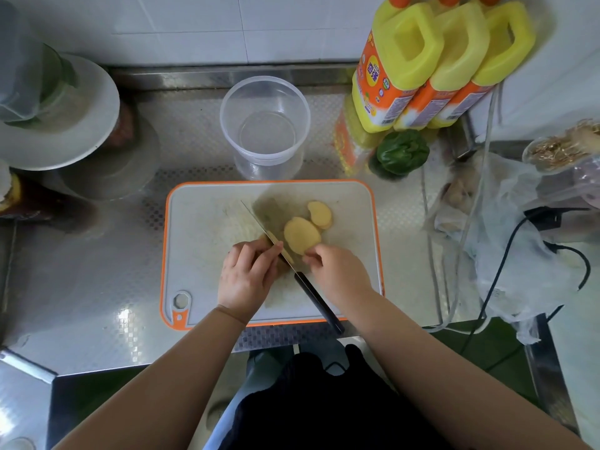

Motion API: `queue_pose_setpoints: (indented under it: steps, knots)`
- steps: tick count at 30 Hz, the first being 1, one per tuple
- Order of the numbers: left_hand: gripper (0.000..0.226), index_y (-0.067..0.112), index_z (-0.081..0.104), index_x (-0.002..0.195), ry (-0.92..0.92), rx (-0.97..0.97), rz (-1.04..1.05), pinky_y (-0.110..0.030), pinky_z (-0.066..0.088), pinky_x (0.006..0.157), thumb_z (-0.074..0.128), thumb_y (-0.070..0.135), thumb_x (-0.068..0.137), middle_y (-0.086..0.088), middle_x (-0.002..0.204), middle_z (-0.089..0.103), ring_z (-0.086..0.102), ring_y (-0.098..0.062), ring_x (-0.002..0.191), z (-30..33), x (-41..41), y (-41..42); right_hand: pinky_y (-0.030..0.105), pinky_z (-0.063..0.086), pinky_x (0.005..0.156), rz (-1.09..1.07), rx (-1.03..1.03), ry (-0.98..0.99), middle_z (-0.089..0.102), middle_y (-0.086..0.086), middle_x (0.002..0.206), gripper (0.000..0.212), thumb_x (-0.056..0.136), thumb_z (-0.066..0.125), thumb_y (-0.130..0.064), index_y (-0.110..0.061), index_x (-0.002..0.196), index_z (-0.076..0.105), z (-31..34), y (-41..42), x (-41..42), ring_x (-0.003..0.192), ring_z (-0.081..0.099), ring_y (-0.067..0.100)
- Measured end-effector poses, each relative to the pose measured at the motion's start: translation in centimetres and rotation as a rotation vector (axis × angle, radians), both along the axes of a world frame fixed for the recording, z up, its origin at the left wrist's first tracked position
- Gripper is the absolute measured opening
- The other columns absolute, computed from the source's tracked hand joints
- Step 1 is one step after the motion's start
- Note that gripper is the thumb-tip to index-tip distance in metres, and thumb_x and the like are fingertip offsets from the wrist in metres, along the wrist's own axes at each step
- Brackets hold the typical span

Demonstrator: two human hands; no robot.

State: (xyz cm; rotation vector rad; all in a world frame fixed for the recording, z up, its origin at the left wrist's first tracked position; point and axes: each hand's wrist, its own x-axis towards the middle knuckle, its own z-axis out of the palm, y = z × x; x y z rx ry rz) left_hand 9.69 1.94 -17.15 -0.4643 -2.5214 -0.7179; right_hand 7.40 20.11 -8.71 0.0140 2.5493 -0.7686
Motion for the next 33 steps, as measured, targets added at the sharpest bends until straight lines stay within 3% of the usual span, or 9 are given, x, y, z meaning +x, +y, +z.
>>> queue_pose_setpoints:
  steps: [3, 7, 13, 17, 20, 23, 26, 29, 33]
  knots:
    - [0.025, 0.017, 0.057, 0.121, -0.007, 0.004, -0.003, -0.04, 0.049, 0.073, 0.057, 0.012, 0.096, -0.003, 0.106, 0.049, 0.053, -0.029, 0.087, 0.0, 0.1, 0.1, 0.037, 0.051, 0.078, 0.148, 0.046, 0.025, 0.068, 0.005, 0.102, 0.035, 0.095, 0.054, -0.037, -0.016, 0.122, 0.061, -0.1, -0.7, -1.1, 0.094, 0.063, 0.025]
    - [0.022, 0.017, 0.058, 0.121, -0.006, 0.003, -0.005, -0.04, 0.049, 0.073, 0.054, 0.015, 0.099, -0.003, 0.106, 0.05, 0.054, -0.03, 0.087, 0.0, 0.0, 0.0, 0.036, 0.051, 0.071, 0.15, 0.07, 0.134, 0.069, 0.003, 0.094, 0.032, 0.095, 0.051, -0.036, -0.016, 0.117, 0.062, -0.3, -0.9, -1.2, 0.085, 0.063, 0.024]
    - [0.027, 0.017, 0.057, 0.123, -0.007, -0.001, 0.0, -0.039, 0.049, 0.075, 0.057, 0.012, 0.096, -0.003, 0.107, 0.05, 0.052, -0.03, 0.088, -0.2, 0.1, 0.0, 0.037, 0.05, 0.064, -0.1, 0.012, 0.019, 0.065, 0.004, 0.076, 0.019, 0.09, 0.053, -0.027, -0.013, 0.09, 0.065, -1.0, -0.8, -1.3, 0.072, 0.06, 0.025]
    - [0.027, 0.017, 0.057, 0.122, -0.007, -0.006, 0.006, -0.038, 0.048, 0.076, 0.057, 0.012, 0.095, -0.003, 0.107, 0.05, 0.053, -0.03, 0.088, -0.2, 0.1, 0.1, 0.034, 0.051, 0.065, -0.201, -0.055, -0.032, 0.066, 0.003, 0.077, 0.013, 0.089, 0.055, -0.026, -0.016, 0.087, 0.063, -0.9, -0.7, -1.5, 0.071, 0.062, 0.022]
    - [0.025, 0.017, 0.057, 0.122, -0.013, -0.011, 0.009, -0.037, 0.048, 0.074, 0.055, 0.013, 0.097, -0.003, 0.107, 0.05, 0.054, -0.03, 0.087, -0.2, 0.2, 0.0, 0.042, 0.058, 0.068, -0.404, -0.246, -0.121, 0.068, 0.003, 0.075, 0.007, 0.087, 0.057, -0.023, -0.022, 0.083, 0.062, -1.1, 0.1, -1.8, 0.063, 0.065, 0.022]
    - [0.022, 0.016, 0.058, 0.121, -0.014, -0.006, 0.008, -0.039, 0.049, 0.073, 0.052, 0.015, 0.1, -0.003, 0.106, 0.05, 0.054, -0.03, 0.086, -0.1, 0.1, 0.0, 0.05, 0.057, 0.064, -0.523, -0.285, -0.153, 0.068, 0.008, 0.07, 0.016, 0.09, 0.058, -0.022, -0.019, 0.074, 0.059, -1.4, 0.9, -2.1, 0.052, 0.061, 0.022]
    - [0.022, 0.017, 0.058, 0.121, -0.011, -0.007, 0.016, -0.04, 0.05, 0.072, 0.052, 0.015, 0.1, -0.003, 0.106, 0.05, 0.052, -0.029, 0.087, 0.0, 0.3, 0.2, 0.044, 0.055, 0.069, -0.352, -0.081, -0.127, 0.066, 0.004, 0.074, 0.036, 0.093, 0.051, -0.05, -0.016, 0.082, 0.055, -0.9, 1.1, -0.9, 0.067, 0.064, 0.025]
    - [0.023, 0.016, 0.057, 0.123, -0.017, -0.009, 0.028, -0.039, 0.051, 0.073, 0.05, 0.018, 0.101, -0.003, 0.107, 0.052, 0.052, -0.028, 0.087, 0.1, 0.2, 0.2, 0.034, 0.045, 0.073, -0.039, 0.069, -0.241, 0.063, -0.001, 0.098, 0.058, 0.088, 0.038, -0.069, -0.017, 0.109, 0.053, 0.0, -0.3, 1.9, 0.091, 0.061, 0.022]
    - [0.019, 0.008, 0.051, 0.117, -0.029, 0.037, 0.047, -0.037, 0.047, 0.077, 0.049, 0.02, 0.102, -0.014, 0.101, 0.064, 0.054, -0.029, 0.089, 0.3, 0.4, 0.4, 0.03, 0.043, 0.069, 0.119, 0.175, -0.082, 0.059, 0.002, 0.09, 0.031, 0.098, 0.043, -0.041, -0.012, 0.106, 0.053, -0.5, -2.1, 3.4, 0.089, 0.063, 0.025]
